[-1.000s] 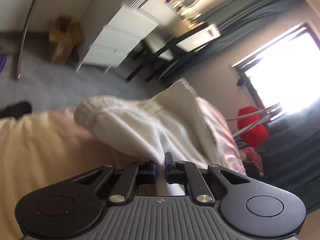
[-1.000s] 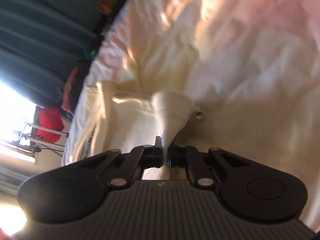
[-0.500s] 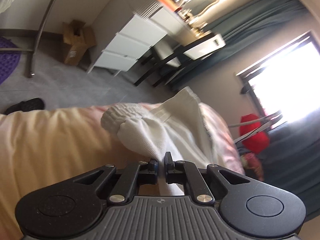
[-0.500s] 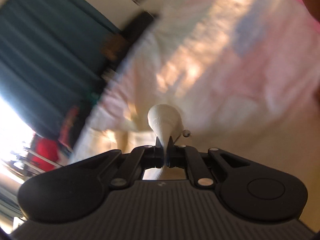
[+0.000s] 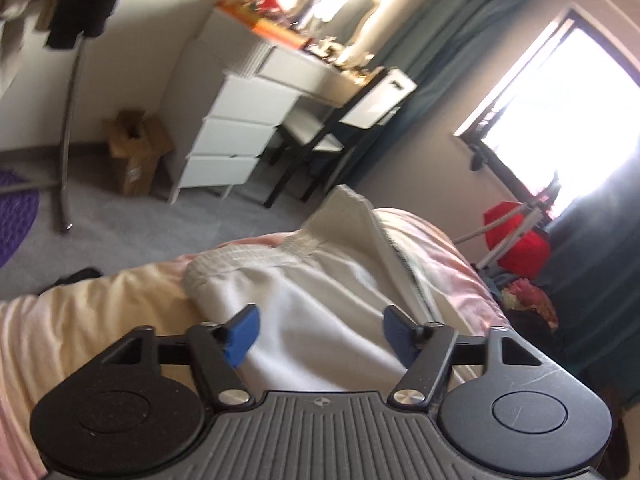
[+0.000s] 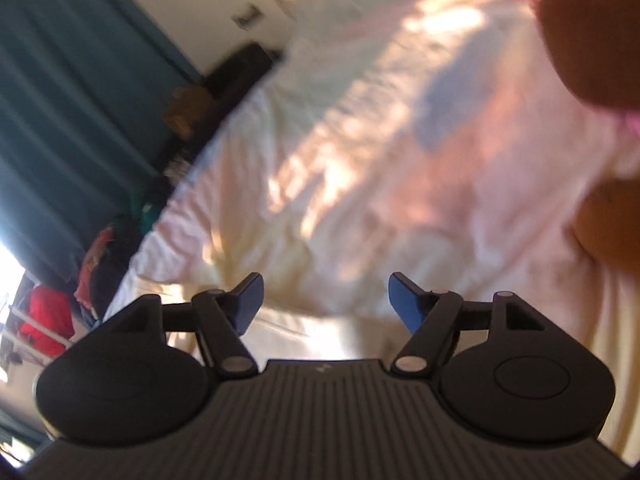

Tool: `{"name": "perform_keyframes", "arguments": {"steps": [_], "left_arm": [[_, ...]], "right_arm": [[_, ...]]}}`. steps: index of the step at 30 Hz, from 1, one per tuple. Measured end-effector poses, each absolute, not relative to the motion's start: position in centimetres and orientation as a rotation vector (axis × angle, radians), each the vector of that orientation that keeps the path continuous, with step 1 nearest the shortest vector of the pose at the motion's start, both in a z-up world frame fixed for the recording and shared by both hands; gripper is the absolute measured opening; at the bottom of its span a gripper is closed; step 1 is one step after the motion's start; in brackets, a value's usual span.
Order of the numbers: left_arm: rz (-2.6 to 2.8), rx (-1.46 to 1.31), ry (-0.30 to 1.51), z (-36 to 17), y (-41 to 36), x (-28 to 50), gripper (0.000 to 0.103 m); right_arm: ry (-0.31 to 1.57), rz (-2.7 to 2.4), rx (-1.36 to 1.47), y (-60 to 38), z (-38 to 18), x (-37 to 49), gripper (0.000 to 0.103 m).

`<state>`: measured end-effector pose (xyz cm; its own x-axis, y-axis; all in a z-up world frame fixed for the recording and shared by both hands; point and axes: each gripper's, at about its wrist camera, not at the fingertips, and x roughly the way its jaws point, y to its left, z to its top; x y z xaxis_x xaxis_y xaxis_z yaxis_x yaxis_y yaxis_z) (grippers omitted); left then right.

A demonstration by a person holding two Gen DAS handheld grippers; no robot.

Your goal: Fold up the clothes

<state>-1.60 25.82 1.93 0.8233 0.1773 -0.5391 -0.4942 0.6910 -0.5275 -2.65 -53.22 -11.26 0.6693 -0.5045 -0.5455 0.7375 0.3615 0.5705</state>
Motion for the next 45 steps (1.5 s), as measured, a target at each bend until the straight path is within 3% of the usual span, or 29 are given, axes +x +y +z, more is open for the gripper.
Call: {"name": "perform_keyframes", "arguments": {"steps": [4,12,16,19,24,25,27,28,33,41,45], "left_arm": [[0.259,-0.691,0.541,2.3,22.8,4.8,0.082],[0.191,-0.744,0.739,-5.0,20.4,22.2,0.082],[0.237,-0.768,0.714,-7.7,20.9,25.9,0.082],[0.239,-0.788,0.666,-8.5,21.4,27.3,0.063],[0.24,-0.822,0.585,-9.9,22.2,29.7,0.02],[0.239,-0.827,0.569,-10.1,22.4,30.1,0.019],[0.215,-0.828,0.523,-9.6,22.3,29.9,0.015],[0.203,-0.817,0.503,-9.2,22.2,29.6,0.014],[0.149,-0.807,0.417,-6.9,22.6,27.9,0.012],[0.117,-0.812,0.288,-3.5,25.1,24.6,0.011],[0.132,-0.824,0.333,-3.2,25.7,27.2,0.012]], "right_arm": [[0.341,-0.612,0.823,-52.2,-11.0,1.6,0.072],[0.513,-0.359,0.953,-51.2,-15.2,13.0,0.071],[0.512,-0.355,0.979,-52.0,-17.7,17.1,0.071],[0.474,-0.365,1.018,-52.8,-19.5,18.8,0.068],[0.412,-0.379,0.931,-53.0,-19.9,21.7,0.063],[0.398,-0.382,0.92,-53.2,-19.8,22.1,0.05],[0.368,-0.386,0.918,-53.6,-19.9,22.7,0.015],[0.35,-0.388,0.912,-53.5,-19.6,22.6,0.006],[0.231,-0.393,0.844,-51.8,-16.4,19.8,0.006],[-0.16,-0.351,0.564,-44.5,-2.1,11.8,0.006],[-0.114,-0.424,0.561,-45.3,0.9,15.7,0.006]]}}
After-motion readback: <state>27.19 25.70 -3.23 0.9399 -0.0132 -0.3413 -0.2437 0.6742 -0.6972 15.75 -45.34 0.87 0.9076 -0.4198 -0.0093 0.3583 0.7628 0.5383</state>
